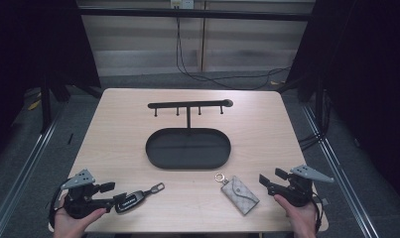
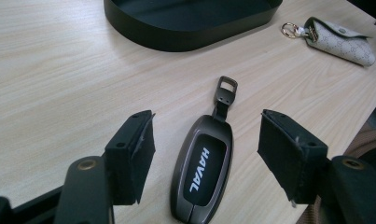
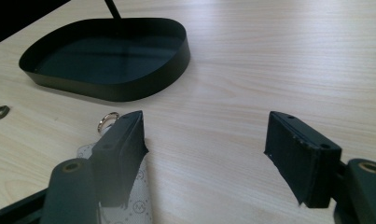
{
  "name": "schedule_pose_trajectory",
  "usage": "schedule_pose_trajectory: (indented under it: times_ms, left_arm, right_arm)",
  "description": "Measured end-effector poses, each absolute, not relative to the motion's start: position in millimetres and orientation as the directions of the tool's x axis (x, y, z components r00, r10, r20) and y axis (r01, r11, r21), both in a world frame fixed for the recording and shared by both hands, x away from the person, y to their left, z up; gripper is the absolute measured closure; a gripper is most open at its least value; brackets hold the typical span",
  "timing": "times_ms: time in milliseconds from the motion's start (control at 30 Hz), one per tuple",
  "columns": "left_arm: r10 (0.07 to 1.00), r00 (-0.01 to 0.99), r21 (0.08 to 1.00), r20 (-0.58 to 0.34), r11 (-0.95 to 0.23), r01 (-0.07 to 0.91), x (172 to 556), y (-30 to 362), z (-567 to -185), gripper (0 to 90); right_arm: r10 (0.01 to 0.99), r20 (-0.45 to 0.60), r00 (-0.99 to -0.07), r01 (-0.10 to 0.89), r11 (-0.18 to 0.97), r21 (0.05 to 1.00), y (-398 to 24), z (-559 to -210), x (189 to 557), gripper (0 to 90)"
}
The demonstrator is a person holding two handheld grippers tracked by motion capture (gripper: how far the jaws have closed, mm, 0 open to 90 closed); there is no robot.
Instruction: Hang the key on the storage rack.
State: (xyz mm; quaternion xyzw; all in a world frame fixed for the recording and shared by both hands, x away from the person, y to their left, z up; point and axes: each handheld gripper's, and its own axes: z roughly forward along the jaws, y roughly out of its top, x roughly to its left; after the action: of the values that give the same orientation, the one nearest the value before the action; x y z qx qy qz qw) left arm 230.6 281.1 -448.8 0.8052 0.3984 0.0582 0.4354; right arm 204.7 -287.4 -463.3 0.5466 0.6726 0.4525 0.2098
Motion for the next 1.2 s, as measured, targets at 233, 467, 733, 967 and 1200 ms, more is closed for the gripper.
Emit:
schedule_pose_trajectory:
  times_ms: [233, 467, 733, 967, 1200]
  left_arm:
    - [0.68, 0.686, 0.737, -0.26, -0.319, 0.596, 231.9, 278.7, -449.6, 39.1]
    - [0.678, 0.69, 0.755, -0.255, -0.307, 0.58, 228.6, 274.0, -442.3, 41.3]
    - [0.661, 0.714, 0.752, -0.23, -0.345, 0.561, 226.2, 263.9, -437.5, 41.8]
    - [0.629, 0.748, 0.713, -0.211, -0.424, 0.558, 233.1, 248.7, -437.6, 45.7]
    - [0.6, 0.778, 0.663, -0.185, -0.508, 0.549, 246.9, 232.4, -430.7, 49.2]
  right_arm:
    - [0.921, 0.239, -0.308, 0.562, -0.027, 0.827, -288.0, -463.2, 203.2, 28.4]
    - [0.916, 0.248, -0.314, 0.562, -0.031, 0.826, -288.4, -463.2, 200.8, 27.9]
    - [0.912, 0.247, -0.329, 0.554, -0.026, 0.832, -286.4, -461.7, 198.3, 27.0]
    - [0.911, 0.249, -0.329, 0.566, -0.02, 0.824, -285.8, -462.8, 199.5, 26.7]
    - [0.912, 0.251, -0.326, 0.576, -0.019, 0.817, -285.6, -463.7, 200.3, 26.7]
